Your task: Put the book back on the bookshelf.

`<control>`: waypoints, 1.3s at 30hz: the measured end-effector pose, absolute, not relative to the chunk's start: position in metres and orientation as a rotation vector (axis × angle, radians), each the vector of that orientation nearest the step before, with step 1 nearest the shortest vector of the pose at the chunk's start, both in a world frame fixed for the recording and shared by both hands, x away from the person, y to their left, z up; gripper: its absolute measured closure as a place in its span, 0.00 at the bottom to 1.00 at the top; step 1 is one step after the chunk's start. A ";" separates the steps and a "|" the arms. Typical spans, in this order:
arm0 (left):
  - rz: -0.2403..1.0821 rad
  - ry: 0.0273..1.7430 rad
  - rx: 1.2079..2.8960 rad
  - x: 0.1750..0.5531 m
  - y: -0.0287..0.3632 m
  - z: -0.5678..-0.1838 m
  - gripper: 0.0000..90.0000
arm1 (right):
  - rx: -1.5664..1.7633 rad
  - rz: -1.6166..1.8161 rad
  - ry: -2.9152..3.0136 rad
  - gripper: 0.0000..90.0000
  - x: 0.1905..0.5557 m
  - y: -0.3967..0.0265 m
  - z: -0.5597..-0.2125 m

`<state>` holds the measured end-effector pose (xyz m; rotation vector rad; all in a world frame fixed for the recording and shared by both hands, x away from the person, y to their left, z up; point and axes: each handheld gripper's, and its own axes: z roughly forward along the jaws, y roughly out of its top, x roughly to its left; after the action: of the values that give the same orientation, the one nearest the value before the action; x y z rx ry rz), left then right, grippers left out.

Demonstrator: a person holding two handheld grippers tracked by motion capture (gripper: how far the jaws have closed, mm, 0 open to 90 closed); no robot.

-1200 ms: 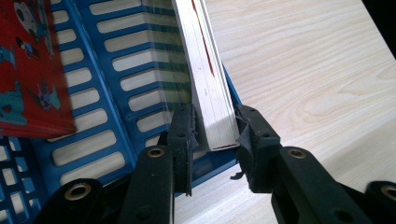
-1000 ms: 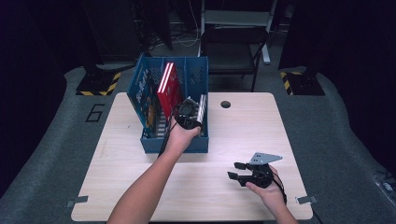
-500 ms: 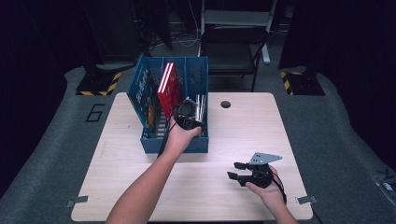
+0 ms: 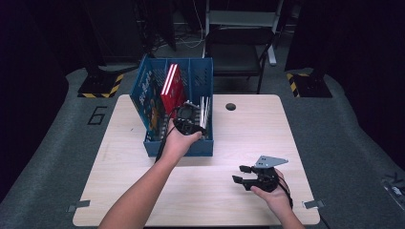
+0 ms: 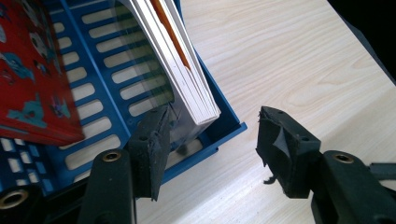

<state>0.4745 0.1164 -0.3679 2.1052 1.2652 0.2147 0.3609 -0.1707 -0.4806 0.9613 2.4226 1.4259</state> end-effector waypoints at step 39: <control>0.271 1.077 2.076 0.382 0.206 -0.407 0.53 | 1.016 1.335 2.340 0.36 0.354 -0.157 -0.471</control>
<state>0.3820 0.2062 -0.4070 2.0758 1.0767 0.2711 0.3536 -0.1570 -0.4711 1.0159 2.3401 1.3354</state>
